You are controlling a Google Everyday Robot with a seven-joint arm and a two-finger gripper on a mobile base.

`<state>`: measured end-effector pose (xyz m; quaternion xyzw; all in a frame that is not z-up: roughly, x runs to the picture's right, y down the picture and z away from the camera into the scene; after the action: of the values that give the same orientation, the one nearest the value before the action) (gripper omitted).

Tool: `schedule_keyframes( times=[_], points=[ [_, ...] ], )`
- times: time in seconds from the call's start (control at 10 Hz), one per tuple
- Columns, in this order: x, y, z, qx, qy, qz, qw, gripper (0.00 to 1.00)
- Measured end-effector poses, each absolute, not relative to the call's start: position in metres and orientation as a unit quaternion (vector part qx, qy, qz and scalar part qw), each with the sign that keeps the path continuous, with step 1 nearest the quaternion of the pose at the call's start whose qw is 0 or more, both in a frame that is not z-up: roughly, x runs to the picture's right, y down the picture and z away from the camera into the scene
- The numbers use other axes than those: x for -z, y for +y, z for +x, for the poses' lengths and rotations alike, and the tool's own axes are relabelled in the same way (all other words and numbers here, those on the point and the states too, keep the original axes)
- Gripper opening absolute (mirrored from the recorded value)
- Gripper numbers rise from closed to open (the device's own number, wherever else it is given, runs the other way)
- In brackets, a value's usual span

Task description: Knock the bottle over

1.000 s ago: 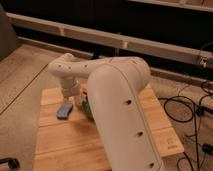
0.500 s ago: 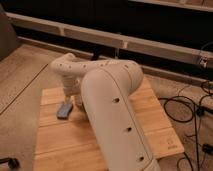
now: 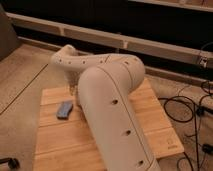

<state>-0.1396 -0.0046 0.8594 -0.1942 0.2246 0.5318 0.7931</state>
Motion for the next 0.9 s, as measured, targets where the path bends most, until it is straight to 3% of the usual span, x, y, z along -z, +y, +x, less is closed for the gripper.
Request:
schedule_keyframes(
  times=[0.4,0.9],
  points=[
    [-0.852,-0.007,-0.122,-0.529,0.232,-0.160,0.801,0.65],
    [-0.853,0.032,-0.065,-0.532,0.307,-0.135,0.778,0.65]
  ],
)
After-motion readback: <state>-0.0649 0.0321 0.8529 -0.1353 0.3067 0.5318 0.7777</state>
